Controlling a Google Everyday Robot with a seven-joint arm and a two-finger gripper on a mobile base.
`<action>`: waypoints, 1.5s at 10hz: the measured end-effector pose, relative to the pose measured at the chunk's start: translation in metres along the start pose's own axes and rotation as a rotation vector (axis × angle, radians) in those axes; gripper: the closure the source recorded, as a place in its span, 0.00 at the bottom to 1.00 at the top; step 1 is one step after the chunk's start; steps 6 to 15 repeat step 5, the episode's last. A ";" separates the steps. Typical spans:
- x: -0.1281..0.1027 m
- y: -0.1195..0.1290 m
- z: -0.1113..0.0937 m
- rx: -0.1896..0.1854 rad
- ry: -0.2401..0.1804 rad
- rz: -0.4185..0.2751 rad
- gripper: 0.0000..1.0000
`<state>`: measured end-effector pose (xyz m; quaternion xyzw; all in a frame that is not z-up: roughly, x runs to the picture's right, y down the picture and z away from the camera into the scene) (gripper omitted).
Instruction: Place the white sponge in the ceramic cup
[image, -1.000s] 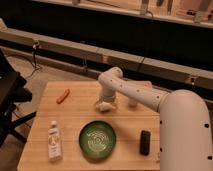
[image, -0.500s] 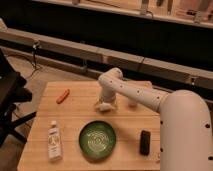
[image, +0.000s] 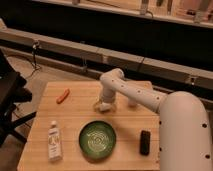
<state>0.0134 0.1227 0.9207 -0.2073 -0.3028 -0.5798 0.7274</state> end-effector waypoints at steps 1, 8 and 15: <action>0.002 -0.001 0.001 -0.001 0.003 -0.005 0.20; 0.010 -0.029 0.008 -0.112 0.044 -0.097 0.20; 0.010 -0.029 0.008 -0.112 0.044 -0.097 0.20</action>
